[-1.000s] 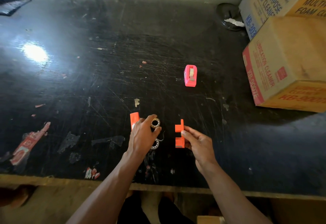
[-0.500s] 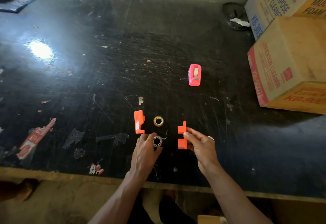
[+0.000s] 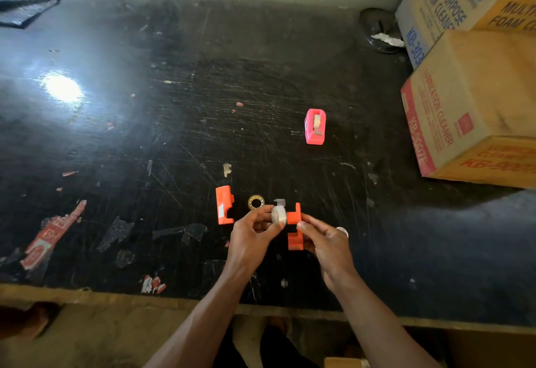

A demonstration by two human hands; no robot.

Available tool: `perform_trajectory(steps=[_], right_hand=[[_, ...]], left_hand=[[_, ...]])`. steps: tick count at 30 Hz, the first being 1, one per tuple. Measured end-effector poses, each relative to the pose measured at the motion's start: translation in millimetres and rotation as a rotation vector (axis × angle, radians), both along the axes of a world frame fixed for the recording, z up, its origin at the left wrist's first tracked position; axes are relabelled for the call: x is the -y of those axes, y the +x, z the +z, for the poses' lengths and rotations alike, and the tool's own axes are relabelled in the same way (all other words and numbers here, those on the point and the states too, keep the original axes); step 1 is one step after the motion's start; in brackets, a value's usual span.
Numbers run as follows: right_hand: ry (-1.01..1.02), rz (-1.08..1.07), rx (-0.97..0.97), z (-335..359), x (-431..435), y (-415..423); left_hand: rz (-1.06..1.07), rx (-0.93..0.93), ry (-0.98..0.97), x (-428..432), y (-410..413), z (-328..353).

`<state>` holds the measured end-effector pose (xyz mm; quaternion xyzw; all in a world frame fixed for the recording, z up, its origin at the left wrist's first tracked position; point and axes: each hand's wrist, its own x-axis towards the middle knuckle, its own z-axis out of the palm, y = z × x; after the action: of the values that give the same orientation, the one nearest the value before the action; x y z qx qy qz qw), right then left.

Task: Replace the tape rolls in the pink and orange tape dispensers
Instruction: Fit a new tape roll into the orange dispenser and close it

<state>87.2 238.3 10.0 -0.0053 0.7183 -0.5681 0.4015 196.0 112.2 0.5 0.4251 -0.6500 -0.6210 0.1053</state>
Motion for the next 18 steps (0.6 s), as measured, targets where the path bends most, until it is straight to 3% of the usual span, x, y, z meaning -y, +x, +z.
perform_trajectory(steps=[6,18], right_hand=[[-0.087,0.003,0.054,10.3,1.6,-9.4],[-0.153,-0.040,0.197,10.9,3.5,-11.6]], left_hand=[[-0.067,-0.113,0.136,3.4,-10.5,9.8],[-0.152,-0.157,0.180,7.6,-18.2,11.7]])
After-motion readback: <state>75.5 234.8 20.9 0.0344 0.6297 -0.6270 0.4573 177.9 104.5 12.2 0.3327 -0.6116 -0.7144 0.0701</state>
